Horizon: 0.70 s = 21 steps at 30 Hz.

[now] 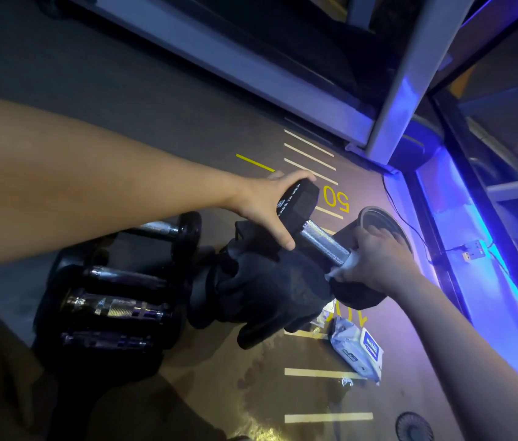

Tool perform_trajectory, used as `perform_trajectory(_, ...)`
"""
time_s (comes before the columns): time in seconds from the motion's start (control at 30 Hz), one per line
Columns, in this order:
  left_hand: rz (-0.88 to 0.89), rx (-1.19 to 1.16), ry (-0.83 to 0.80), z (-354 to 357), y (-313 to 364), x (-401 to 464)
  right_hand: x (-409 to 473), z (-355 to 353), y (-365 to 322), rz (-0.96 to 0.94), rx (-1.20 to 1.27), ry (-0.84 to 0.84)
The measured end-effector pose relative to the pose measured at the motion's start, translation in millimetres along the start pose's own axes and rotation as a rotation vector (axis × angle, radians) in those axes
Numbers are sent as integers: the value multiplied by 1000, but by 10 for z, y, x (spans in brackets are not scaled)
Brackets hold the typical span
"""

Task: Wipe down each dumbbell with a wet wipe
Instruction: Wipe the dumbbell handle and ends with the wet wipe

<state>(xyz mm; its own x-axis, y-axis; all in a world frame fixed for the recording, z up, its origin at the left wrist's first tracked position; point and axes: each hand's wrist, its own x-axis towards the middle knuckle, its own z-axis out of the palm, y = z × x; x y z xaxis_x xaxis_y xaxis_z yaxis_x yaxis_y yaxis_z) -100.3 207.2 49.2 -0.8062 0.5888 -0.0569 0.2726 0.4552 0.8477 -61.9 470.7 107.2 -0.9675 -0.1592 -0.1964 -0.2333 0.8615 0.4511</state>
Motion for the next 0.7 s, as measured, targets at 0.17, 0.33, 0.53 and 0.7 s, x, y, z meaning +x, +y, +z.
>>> perform_trajectory(0.17,-11,-16,0,5,-10,15,-58,-63,103,8,108,67)
perform_trajectory(0.33,-9,-19,-7,10,-5,9,-159,-127,110,-94,41,27)
perform_trajectory(0.53,42,8,-1,10,-5,-32,-39,-131,118,-189,-37,-232)
perform_trajectory(0.7,48,1,-2,18,-10,-30,209,-293,117,-148,245,-544)
